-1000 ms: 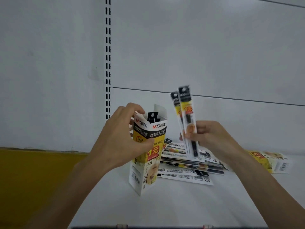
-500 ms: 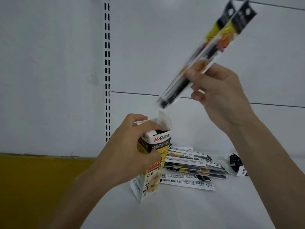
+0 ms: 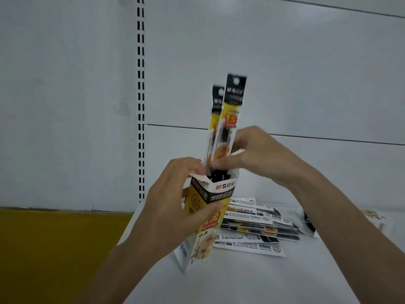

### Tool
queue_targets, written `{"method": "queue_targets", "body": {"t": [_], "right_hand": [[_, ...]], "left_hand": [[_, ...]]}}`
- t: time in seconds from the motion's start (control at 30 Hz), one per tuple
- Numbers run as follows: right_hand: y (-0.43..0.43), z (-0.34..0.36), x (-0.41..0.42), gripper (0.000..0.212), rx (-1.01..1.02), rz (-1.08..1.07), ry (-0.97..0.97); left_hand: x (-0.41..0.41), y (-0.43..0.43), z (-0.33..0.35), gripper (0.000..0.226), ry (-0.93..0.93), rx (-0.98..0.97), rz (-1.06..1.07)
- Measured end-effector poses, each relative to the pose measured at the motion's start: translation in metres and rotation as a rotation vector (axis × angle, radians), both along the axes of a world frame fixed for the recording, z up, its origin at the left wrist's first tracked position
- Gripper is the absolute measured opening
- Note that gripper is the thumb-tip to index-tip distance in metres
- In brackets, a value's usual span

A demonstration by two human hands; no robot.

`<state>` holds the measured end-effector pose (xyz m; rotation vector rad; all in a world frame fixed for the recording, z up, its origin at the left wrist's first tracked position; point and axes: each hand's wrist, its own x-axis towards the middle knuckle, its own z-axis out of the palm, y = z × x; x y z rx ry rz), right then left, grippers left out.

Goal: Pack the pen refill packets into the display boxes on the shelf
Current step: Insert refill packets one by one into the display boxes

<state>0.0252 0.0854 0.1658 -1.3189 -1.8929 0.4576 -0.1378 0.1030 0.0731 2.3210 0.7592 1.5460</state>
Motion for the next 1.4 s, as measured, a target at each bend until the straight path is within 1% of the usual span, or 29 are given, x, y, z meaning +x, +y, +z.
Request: {"method": "queue_targets", "body": {"t": [0.07,0.13,0.17,0.2,0.23,0.3,0.37,0.43,0.5,0.57,0.63,0.7,0.73,0.8,0.9,0.97,1.03,1.1,1.13,1.17,1.27,1.33,1.4], "right_hand": [[0.002,-0.006,0.005,0.026,-0.105,0.052,0.016],[0.002,-0.007,0.011,0.039,-0.116,0.107,0.162],[0.002,-0.007,0.014,0.039,-0.089,0.129,0.253],[0.001,-0.007,0.016,0.034,-0.043,0.133,0.309],[0.001,-0.008,0.016,0.026,0.013,0.12,0.311],[0.001,-0.012,0.011,0.014,0.069,0.082,0.204],[0.004,-0.019,0.006,0.015,0.062,0.065,0.135],[0.008,-0.025,0.006,0.012,0.073,-0.006,0.187],[0.013,-0.032,0.006,0.007,0.061,-0.093,0.259],[0.017,-0.041,0.004,0.013,0.039,-0.132,0.253],[0.017,-0.047,0.002,0.022,0.014,-0.138,0.166],[0.012,-0.047,0.0,0.04,-0.053,-0.078,0.168],[0.009,-0.046,-0.001,0.047,-0.09,-0.023,0.192],[0.005,-0.047,-0.004,0.055,-0.12,0.059,0.175],[0.006,-0.046,-0.005,0.05,-0.12,0.059,0.11],[0.008,-0.041,-0.004,0.042,-0.049,0.029,0.078],[0.009,-0.031,-0.004,0.038,0.074,0.03,0.119],[0.01,-0.024,-0.009,0.036,0.152,0.103,0.165],[0.011,-0.022,-0.012,0.032,0.165,0.147,0.163],[0.011,-0.022,-0.015,0.026,0.163,0.177,0.157],[0.014,-0.019,-0.014,0.015,0.105,0.194,0.112],[0.015,-0.015,-0.008,0.012,0.066,0.188,0.073],[0.017,-0.012,-0.003,0.017,0.077,0.163,0.096]], "left_hand": [[-0.002,0.003,-0.004,0.048,-0.038,-0.021,0.025],[-0.006,0.005,-0.006,0.045,-0.02,-0.007,0.102],[-0.008,0.007,-0.006,0.041,-0.002,0.013,0.135],[-0.01,0.008,-0.006,0.037,0.014,0.031,0.158],[-0.012,0.01,-0.006,0.033,0.023,0.04,0.168],[-0.013,0.011,-0.003,0.024,0.02,0.04,0.155],[-0.013,0.009,0.001,0.02,-0.047,0.027,0.109],[-0.013,0.008,0.007,0.021,-0.145,-0.02,0.046],[-0.013,0.011,0.011,0.016,-0.194,-0.081,0.037],[-0.014,0.018,0.013,0.007,-0.197,-0.184,0.014],[-0.015,0.023,0.012,0.025,-0.2,-0.256,-0.01],[-0.017,0.026,0.011,0.04,-0.182,-0.267,-0.012],[-0.018,0.027,0.011,0.044,-0.156,-0.264,-0.017],[-0.019,0.027,0.01,0.038,-0.116,-0.279,-0.031],[-0.022,0.029,0.012,0.03,-0.101,-0.293,-0.105],[-0.023,0.031,0.014,0.029,-0.091,-0.312,-0.161],[-0.022,0.031,0.014,0.026,-0.068,-0.295,-0.178],[-0.019,0.029,0.014,0.015,-0.052,-0.263,-0.193],[-0.018,0.028,0.014,0.014,-0.056,-0.254,-0.205],[-0.016,0.027,0.014,0.018,-0.068,-0.254,-0.229],[-0.014,0.03,0.012,0.043,-0.106,-0.304,-0.314],[-0.015,0.029,0.011,0.045,-0.121,-0.335,-0.348],[-0.016,0.027,0.01,0.04,-0.137,-0.36,-0.363]]}}
